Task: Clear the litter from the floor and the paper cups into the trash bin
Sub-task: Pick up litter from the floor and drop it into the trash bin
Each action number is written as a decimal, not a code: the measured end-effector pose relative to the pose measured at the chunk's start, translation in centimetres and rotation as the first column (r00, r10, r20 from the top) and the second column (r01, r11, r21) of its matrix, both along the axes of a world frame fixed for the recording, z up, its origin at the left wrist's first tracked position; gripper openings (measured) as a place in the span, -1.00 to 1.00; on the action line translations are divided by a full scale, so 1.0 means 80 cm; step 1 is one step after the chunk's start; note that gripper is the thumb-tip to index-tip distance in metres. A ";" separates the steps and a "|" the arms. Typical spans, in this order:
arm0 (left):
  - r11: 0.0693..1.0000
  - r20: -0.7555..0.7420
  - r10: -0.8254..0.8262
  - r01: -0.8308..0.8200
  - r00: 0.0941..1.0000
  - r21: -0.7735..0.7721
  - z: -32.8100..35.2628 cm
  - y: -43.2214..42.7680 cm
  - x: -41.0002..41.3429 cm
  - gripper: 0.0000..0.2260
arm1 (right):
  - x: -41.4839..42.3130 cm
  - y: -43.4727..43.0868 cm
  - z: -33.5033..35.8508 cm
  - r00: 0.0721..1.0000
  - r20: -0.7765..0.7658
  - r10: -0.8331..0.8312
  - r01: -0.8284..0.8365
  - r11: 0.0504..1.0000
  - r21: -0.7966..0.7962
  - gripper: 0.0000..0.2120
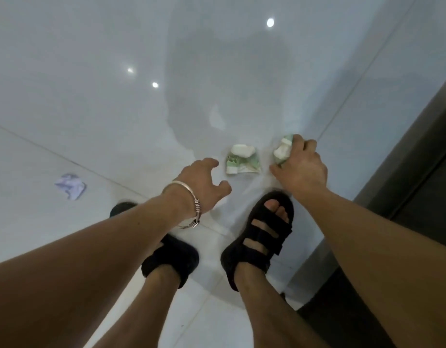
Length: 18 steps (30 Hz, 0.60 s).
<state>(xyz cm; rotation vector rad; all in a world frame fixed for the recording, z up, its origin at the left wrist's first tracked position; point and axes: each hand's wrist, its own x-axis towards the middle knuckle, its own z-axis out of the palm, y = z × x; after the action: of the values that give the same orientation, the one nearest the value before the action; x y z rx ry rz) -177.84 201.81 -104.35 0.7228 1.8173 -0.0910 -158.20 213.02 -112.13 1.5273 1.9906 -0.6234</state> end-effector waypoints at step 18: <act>0.915 0.191 0.368 -0.391 0.910 0.101 0.110 0.042 -0.041 -0.88 | -0.096 -0.048 0.178 0.855 -0.484 0.185 -0.235 0.971 -0.043 -0.09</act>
<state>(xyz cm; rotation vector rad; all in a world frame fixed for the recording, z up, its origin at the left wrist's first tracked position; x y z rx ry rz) -181.09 205.18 -95.56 0.4418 1.7797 0.3473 -165.86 209.22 -97.90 1.1423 2.4037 -1.0719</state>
